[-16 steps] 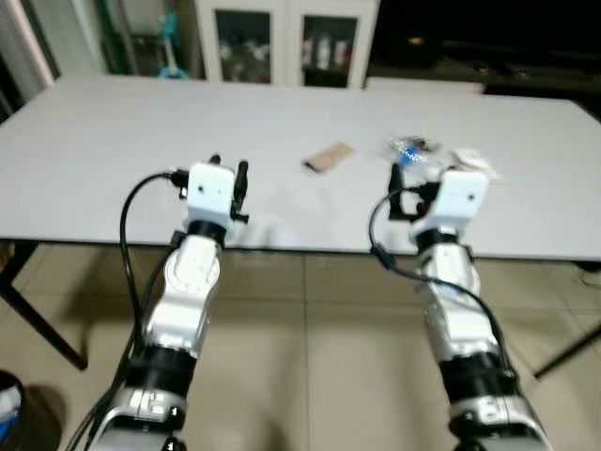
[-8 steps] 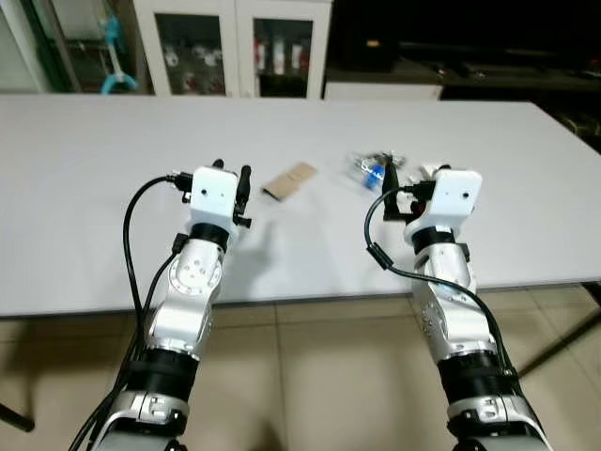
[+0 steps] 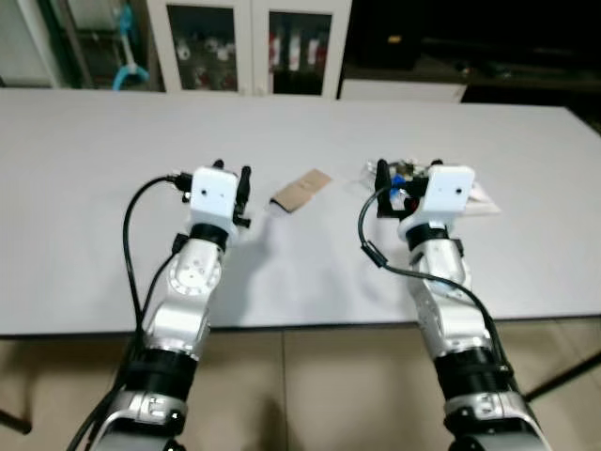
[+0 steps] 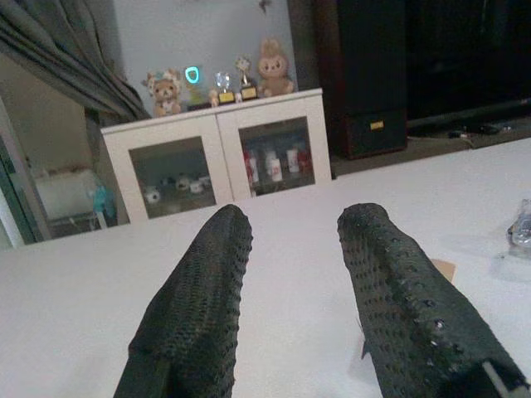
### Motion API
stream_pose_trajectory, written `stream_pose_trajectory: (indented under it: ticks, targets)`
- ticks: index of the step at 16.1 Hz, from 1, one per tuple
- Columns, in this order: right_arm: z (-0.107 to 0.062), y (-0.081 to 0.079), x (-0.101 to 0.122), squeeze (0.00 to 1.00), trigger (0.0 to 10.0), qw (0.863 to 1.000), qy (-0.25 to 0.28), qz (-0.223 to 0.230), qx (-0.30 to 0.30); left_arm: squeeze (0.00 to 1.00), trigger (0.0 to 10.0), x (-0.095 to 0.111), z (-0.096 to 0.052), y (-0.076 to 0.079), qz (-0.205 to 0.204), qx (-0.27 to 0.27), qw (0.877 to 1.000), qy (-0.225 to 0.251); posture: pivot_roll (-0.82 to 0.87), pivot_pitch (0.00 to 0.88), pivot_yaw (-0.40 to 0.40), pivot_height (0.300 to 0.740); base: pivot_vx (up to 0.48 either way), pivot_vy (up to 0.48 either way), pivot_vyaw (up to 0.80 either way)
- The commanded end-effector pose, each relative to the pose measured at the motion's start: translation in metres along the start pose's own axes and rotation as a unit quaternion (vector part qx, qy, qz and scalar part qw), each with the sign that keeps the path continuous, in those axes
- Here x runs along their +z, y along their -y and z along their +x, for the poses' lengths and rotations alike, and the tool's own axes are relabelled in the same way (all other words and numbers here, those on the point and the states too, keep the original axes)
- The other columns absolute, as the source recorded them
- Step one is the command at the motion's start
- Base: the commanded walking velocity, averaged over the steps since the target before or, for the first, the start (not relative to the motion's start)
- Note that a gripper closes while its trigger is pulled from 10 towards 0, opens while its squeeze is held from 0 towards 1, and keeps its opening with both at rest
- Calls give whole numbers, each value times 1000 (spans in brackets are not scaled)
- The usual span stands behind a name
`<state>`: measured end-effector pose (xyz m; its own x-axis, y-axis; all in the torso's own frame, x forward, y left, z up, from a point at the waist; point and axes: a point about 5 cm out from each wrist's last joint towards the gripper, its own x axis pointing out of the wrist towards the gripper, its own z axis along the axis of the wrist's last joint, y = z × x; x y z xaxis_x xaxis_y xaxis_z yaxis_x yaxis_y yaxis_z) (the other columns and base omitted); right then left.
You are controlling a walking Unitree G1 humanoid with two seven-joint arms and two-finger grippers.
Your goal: Picking trash to rubbish bin
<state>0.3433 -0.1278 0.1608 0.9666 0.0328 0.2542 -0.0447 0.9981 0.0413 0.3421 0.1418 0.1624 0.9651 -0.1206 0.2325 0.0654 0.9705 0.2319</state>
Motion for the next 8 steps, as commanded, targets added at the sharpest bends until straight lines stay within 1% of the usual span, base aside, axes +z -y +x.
stream_pose_trajectory:
  ticks: [1,5,8]
  targets:
    - [0,-2,1,0,10000,1000,2,2,3,0,10000,2,1,-2,1,1,1000,2,-1,5,-52,740,0,0,0]
    - [0,-2,1,0,10000,1000,2,1,6,0,10000,3,1,-2,-4,2,1000,4,-1,6,-53,740,0,0,0]
    - [0,-2,1,0,10000,1000,0,1,6,0,10000,3,1,-3,0,3,1000,2,-2,7,-53,740,290,0,0]
